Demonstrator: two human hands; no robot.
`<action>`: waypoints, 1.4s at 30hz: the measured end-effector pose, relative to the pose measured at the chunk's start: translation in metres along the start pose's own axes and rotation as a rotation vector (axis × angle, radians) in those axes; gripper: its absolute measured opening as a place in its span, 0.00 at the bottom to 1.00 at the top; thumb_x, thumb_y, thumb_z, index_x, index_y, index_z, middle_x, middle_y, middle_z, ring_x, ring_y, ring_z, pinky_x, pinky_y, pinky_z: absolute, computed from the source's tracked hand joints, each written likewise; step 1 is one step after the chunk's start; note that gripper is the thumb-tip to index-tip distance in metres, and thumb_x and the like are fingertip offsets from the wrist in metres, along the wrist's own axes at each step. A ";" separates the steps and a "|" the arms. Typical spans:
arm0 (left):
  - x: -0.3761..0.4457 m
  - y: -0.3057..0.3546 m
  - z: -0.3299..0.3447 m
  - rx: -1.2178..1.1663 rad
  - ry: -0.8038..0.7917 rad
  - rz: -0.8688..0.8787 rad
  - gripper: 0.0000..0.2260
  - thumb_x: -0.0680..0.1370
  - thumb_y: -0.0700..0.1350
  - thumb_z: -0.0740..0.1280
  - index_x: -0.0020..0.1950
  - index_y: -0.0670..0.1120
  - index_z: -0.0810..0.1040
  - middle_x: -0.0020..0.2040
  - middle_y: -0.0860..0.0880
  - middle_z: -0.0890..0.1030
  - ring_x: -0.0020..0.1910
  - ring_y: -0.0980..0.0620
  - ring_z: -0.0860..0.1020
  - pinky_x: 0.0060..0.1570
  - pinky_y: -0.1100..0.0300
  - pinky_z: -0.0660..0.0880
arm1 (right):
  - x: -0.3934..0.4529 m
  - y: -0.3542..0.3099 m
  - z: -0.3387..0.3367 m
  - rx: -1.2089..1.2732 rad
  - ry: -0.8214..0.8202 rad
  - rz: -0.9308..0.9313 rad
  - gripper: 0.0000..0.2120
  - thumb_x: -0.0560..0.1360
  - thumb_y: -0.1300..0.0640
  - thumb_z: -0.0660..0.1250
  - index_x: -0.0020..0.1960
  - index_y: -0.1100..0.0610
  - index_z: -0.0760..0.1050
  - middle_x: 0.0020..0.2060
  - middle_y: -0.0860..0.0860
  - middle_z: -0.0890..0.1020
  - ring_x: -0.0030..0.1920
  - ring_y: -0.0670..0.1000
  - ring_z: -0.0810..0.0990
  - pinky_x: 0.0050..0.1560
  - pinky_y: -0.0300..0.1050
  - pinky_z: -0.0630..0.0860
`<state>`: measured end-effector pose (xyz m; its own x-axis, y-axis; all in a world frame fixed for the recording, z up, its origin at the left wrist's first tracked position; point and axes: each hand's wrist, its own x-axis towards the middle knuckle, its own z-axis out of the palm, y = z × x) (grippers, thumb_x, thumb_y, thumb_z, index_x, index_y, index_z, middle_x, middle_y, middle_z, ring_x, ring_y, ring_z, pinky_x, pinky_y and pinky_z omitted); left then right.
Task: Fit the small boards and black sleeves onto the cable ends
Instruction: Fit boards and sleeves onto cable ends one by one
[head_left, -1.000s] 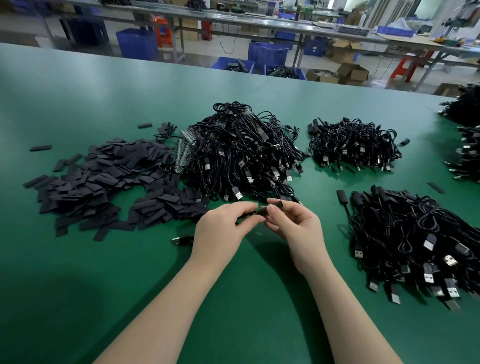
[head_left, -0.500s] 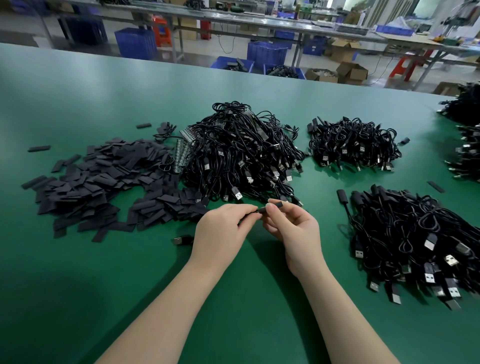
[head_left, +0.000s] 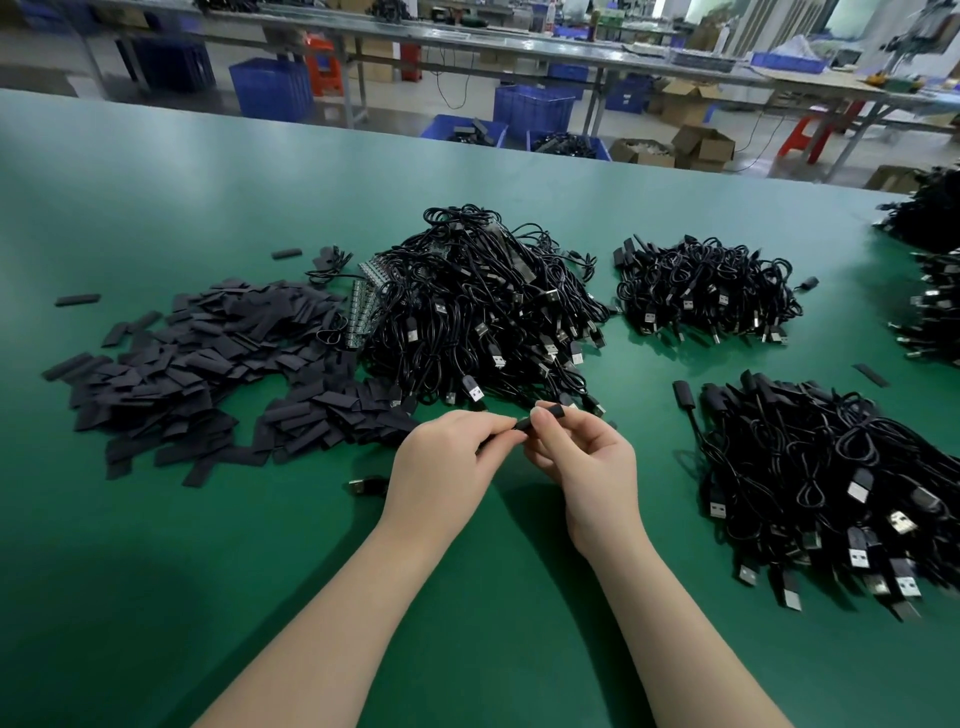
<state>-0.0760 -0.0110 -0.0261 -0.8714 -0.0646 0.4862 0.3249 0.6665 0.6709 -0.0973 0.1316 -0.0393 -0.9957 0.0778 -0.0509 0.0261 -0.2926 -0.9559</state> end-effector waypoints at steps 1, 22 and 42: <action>0.000 0.000 0.000 0.000 0.001 -0.002 0.06 0.75 0.46 0.74 0.51 0.49 0.86 0.44 0.52 0.85 0.44 0.54 0.81 0.45 0.53 0.79 | 0.000 0.000 0.000 -0.001 -0.006 -0.002 0.01 0.74 0.60 0.74 0.46 0.55 0.85 0.37 0.53 0.85 0.38 0.48 0.82 0.46 0.42 0.81; -0.002 0.001 0.000 -0.057 -0.016 -0.018 0.07 0.75 0.43 0.73 0.52 0.49 0.86 0.43 0.52 0.85 0.44 0.55 0.81 0.46 0.58 0.75 | -0.004 -0.003 0.004 0.011 -0.057 0.028 0.04 0.73 0.62 0.75 0.46 0.55 0.84 0.35 0.55 0.83 0.38 0.51 0.80 0.45 0.41 0.79; 0.001 -0.003 -0.002 -0.065 -0.033 0.007 0.10 0.74 0.43 0.74 0.54 0.51 0.85 0.42 0.53 0.84 0.44 0.59 0.78 0.45 0.69 0.73 | -0.007 -0.005 0.007 -0.293 -0.066 -0.200 0.18 0.76 0.61 0.72 0.60 0.42 0.78 0.44 0.46 0.87 0.49 0.46 0.85 0.56 0.40 0.79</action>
<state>-0.0766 -0.0146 -0.0261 -0.8805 -0.0347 0.4727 0.3531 0.6173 0.7030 -0.0911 0.1262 -0.0321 -0.9870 0.0418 0.1555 -0.1553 0.0084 -0.9878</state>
